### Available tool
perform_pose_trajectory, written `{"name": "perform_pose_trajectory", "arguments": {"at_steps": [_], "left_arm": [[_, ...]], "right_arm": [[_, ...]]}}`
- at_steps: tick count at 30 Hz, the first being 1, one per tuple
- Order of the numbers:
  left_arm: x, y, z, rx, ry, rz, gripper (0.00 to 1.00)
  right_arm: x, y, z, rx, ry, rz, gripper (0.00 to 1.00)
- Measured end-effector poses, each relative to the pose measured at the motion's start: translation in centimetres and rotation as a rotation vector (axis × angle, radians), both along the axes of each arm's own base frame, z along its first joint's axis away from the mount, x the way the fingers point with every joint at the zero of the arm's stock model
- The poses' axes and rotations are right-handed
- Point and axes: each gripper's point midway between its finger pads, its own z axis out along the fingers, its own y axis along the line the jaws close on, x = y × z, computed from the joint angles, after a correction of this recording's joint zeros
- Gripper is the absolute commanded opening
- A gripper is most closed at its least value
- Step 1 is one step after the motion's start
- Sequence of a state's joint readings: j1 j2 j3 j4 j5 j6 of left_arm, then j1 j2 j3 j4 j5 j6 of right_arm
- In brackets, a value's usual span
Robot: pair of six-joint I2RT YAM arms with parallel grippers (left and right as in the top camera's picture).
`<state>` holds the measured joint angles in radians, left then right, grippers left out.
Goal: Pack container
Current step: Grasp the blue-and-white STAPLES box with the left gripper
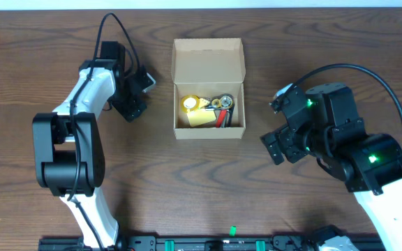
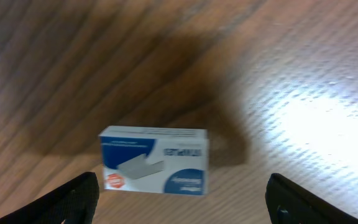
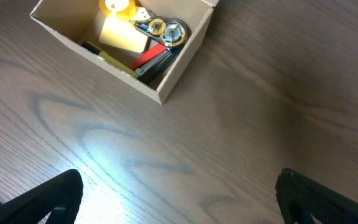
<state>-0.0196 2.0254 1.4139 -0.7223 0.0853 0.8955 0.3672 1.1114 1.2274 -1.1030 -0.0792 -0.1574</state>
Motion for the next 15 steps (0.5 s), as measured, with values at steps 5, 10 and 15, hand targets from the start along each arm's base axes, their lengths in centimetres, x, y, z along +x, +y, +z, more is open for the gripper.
{"name": "perform_pose_trajectory", "arguments": {"at_steps": [5,10,15], "left_arm": [[0.6,0.6,0.1,0.010,-0.025,0.011,0.90],[1.1,0.6,-0.4,0.008,-0.055,0.025,0.95],[0.9,0.6,-0.7,0.004,-0.052,0.043,0.95]], "right_arm": [[0.0,0.0,0.0,0.000,0.000,0.000,0.99],[0.0,0.0,0.0,0.000,0.000,0.000,0.99],[0.0,0.0,0.0,0.000,0.000,0.000,0.99]]}}
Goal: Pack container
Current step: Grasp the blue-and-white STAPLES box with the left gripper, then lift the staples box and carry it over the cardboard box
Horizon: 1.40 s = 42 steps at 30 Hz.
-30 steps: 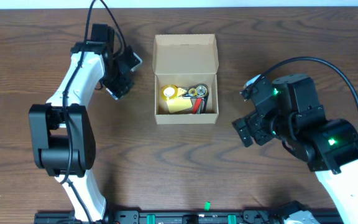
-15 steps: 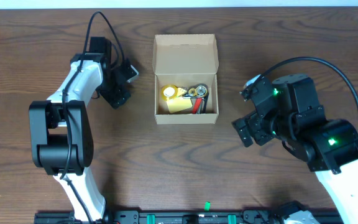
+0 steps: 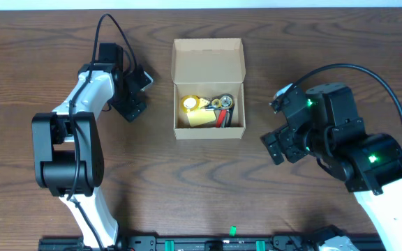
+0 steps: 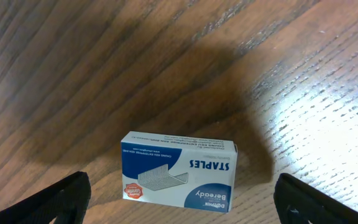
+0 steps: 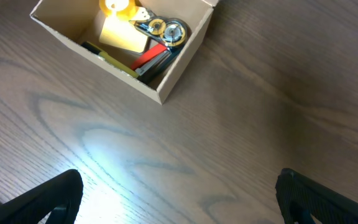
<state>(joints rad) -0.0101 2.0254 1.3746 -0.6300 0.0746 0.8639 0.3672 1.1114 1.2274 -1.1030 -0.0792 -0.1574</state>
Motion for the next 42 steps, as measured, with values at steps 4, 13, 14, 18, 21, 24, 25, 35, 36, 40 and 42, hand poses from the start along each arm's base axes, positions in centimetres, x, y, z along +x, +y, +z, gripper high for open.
{"name": "perform_pose_trajectory", "arguments": {"at_steps": [4,13,14,18,21,24,25,35,36,40,42], "left_arm": [[0.1,0.0,0.0,-0.001,-0.006,0.003,0.95],[0.6,-0.3,0.2,-0.021,-0.026,0.015,0.94],[0.7,-0.3,0.2,-0.024,-0.030,0.017,0.94],[1.1,-0.4,-0.2,-0.030,-0.039,0.025,0.93],[1.3,-0.5,-0.5,-0.036,-0.042,0.037,0.92],[1.4,-0.5,-0.5,-0.038,-0.045,0.044,0.90],[1.4,-0.5,-0.6,-0.040,-0.045,0.049,0.88],[0.8,-0.5,-0.8,-0.048,-0.016,0.073,0.62],[0.8,-0.5,-0.8,-0.048,-0.013,0.075,0.61],[0.3,-0.5,-0.9,-0.047,0.005,0.074,0.52],[0.3,-0.5,-0.9,-0.047,0.006,0.074,0.50]], "right_arm": [[0.0,0.0,0.0,0.000,0.000,0.000,0.99],[0.0,0.0,0.0,0.000,0.000,0.000,0.99],[0.0,0.0,0.0,0.000,0.000,0.000,0.99],[0.0,0.0,0.0,0.000,0.000,0.000,0.99],[0.0,0.0,0.0,0.000,0.000,0.000,0.99],[0.0,0.0,0.0,0.000,0.000,0.000,0.99],[0.0,0.0,0.0,0.000,0.000,0.000,0.99],[0.0,0.0,0.0,0.000,0.000,0.000,0.99],[0.0,0.0,0.0,0.000,0.000,0.000,0.99],[0.0,0.0,0.0,0.000,0.000,0.000,0.99],[0.0,0.0,0.0,0.000,0.000,0.000,0.99]]}}
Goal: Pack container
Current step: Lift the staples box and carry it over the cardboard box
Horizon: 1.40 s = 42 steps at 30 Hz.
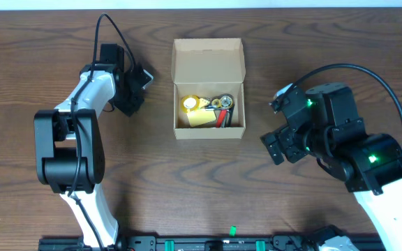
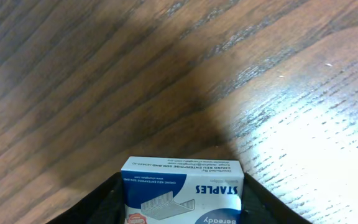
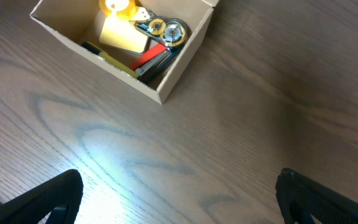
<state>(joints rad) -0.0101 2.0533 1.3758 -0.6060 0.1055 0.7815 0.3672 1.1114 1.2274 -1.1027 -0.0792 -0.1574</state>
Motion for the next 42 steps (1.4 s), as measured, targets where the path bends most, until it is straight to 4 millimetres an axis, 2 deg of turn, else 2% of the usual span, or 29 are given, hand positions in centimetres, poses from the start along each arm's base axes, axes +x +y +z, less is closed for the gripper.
{"name": "perform_pose_trajectory", "arguments": {"at_steps": [14,18,22,26,29,36,42], "left_arm": [[-0.3,0.3,0.6,0.002,0.018,0.072,0.44],[-0.2,0.2,3.3,-0.007,-0.026,0.116,0.43],[-0.1,-0.7,8.3,-0.021,-0.126,0.140,0.43],[-0.2,-3.1,14.0,-0.061,-0.259,0.129,0.43],[-0.8,-6.1,16.6,-0.134,-0.309,0.107,0.43],[-2.5,-13.1,17.7,-0.315,-0.271,0.068,0.49],[-3.8,-17.2,17.5,-0.382,-0.228,0.048,0.48]], "right_arm": [[0.0,0.0,0.0,0.000,0.000,0.000,0.99],[0.0,0.0,0.0,0.000,0.000,0.000,0.99],[0.0,0.0,0.0,0.000,0.000,0.000,0.99],[0.0,0.0,0.0,0.000,0.000,0.000,0.99],[0.0,0.0,0.0,0.000,0.000,0.000,0.99],[0.0,0.0,0.0,0.000,0.000,0.000,0.99],[0.0,0.0,0.0,0.000,0.000,0.000,0.99]]}}
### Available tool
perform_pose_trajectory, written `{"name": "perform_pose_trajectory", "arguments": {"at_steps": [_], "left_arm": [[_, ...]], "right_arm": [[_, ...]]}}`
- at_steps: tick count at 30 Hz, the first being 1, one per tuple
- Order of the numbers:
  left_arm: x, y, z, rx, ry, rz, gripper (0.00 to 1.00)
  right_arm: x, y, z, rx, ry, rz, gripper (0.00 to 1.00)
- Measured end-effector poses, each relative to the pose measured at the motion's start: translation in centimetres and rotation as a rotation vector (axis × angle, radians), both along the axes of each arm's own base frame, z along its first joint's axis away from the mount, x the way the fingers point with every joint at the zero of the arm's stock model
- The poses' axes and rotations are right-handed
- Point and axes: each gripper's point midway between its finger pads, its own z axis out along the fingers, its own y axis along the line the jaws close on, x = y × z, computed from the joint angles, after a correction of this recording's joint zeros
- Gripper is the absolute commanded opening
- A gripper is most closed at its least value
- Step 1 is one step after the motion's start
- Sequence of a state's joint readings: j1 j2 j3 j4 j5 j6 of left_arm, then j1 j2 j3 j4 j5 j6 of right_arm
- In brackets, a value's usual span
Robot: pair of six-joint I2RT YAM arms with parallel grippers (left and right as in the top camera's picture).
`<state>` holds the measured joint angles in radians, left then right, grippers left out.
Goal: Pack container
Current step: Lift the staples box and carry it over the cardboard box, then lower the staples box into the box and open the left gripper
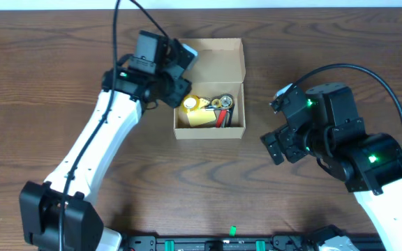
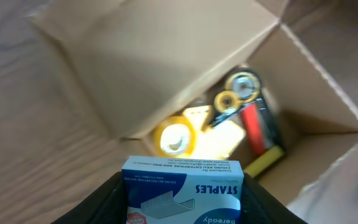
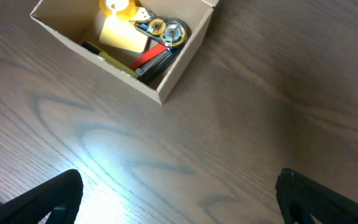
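Observation:
A blue and white box of staples (image 2: 182, 190) sits between the fingers of my left gripper (image 2: 182, 202), which is shut on it. That gripper (image 1: 175, 82) hangs over the left side of the open cardboard box (image 1: 209, 132), above its flap (image 2: 148, 62). Inside the box lie a yellow tape roll (image 2: 173, 137), a yellow pad (image 3: 123, 34), metal rings (image 2: 241, 87) and red and black pens (image 2: 257, 134). My right gripper (image 3: 179, 196) stands open over bare table, right of and nearer than the box (image 3: 166, 93), with nothing between its fingers.
The brown wooden table (image 1: 187, 188) stretches around the box. The left arm (image 1: 96, 153) reaches diagonally from the near left across to the box. A black rail (image 1: 208, 244) runs along the near edge.
My left gripper, then shut on the staples box down on the table left of the cardboard box, now holds it raised over the cardboard box's left side. The right arm is unmoved.
The staples box lay on the table at the far left with my left gripper open above it. The gripper then stood closer around it, then shut on it. Now the staples box is held above the open cardboard box. The right gripper stayed open throughout.

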<state>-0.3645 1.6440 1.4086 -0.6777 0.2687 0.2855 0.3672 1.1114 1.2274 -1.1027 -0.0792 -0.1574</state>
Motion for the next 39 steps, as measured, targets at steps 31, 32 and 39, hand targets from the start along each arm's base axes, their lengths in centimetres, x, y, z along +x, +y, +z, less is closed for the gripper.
{"name": "perform_pose_trajectory", "arguments": {"at_steps": [31,32,39], "left_arm": [[-1.9,-2.1,-11.5,0.014,0.417,0.299,0.45],[-1.9,-2.1,-11.6,0.017,0.419,0.301,0.45],[-1.8,-1.9,-11.8,0.024,0.420,0.319,0.44]], "right_arm": [[0.0,0.0,0.0,0.000,0.000,0.000,0.99],[0.0,0.0,0.0,0.000,0.000,0.000,0.99],[0.0,0.0,0.0,0.000,0.000,0.000,0.99]]}}
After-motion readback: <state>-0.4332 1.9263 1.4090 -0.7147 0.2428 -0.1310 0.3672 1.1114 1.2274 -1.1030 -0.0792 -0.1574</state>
